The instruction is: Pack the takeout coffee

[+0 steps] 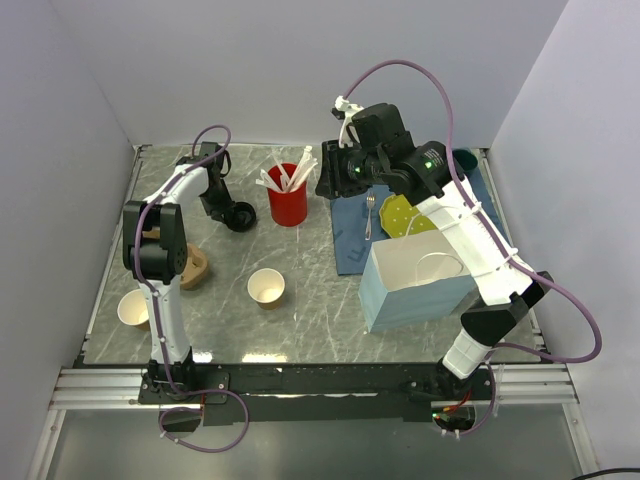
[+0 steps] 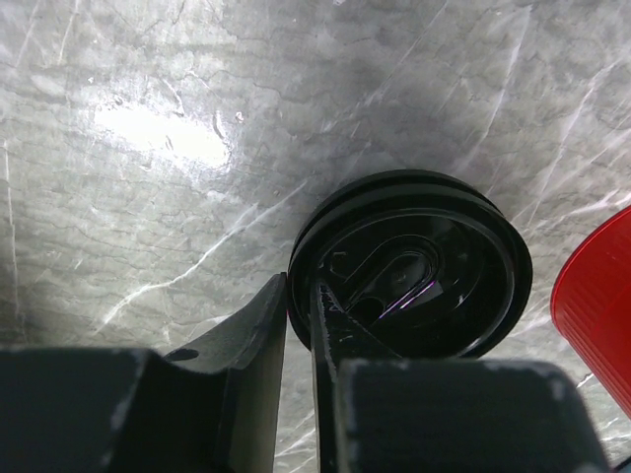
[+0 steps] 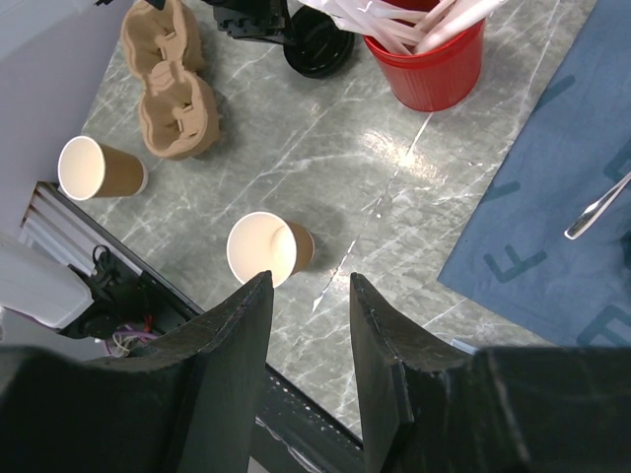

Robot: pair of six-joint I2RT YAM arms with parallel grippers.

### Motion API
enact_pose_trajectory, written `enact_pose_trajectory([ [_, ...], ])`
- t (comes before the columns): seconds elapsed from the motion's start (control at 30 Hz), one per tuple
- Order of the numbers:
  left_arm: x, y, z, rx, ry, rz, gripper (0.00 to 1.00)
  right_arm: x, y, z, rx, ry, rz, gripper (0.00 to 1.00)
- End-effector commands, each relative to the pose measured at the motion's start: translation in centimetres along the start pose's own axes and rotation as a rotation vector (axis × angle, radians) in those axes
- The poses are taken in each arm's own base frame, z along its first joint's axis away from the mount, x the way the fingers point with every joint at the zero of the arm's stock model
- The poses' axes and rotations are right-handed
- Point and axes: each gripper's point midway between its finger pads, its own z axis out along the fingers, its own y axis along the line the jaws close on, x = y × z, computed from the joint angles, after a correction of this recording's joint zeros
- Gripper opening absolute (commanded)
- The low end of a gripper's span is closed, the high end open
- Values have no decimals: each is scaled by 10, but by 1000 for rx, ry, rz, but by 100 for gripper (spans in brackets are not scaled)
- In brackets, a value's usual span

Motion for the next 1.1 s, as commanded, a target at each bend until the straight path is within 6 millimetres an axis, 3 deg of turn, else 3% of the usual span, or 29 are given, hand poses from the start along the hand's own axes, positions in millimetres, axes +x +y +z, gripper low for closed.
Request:
enact_pose_trajectory([
  [0.0, -8, 2, 0, -15, -27, -4, 17, -10, 4, -10, -5, -45, -21, 45],
  [0.07, -11, 3, -3, -20, -38, -2, 6, -11, 5, -11, -7, -47, -23, 45],
  [0.13, -13, 2, -8, -16, -45, -3, 4, -10, 4, -10, -8, -45, -22, 44],
  [0.47, -20, 6, -37, -42, -60, -39, 8, -10, 5, -10, -14, -44, -23, 44],
  [0.7, -26, -8, -76, 52, -91, -92, 7, -13, 10, -11, -40, -58, -31, 45],
  [0.77, -19, -18, -87, 114, -68, -113, 7, -16, 15, -14, -66, -71, -32, 45],
  [0.8, -19, -20, -101, 145, -83, -123, 7, -18, 18, -16, -81, -80, -32, 45],
  [0.93, 11, -36, -137, 306, -3, -163, 7, -24, 36, -22, -182, -119, -31, 45],
  [0.97, 15, -37, -154, 339, -14, -173, 7, -23, 43, -24, -220, -118, -29, 45],
  [1.03, 36, -35, -164, 366, 38, -210, 7, -21, 48, -29, -252, -121, -5, 45],
  [1.07, 41, -31, -182, 390, 15, -221, 7, -25, 52, -32, -272, -143, -2, 45],
])
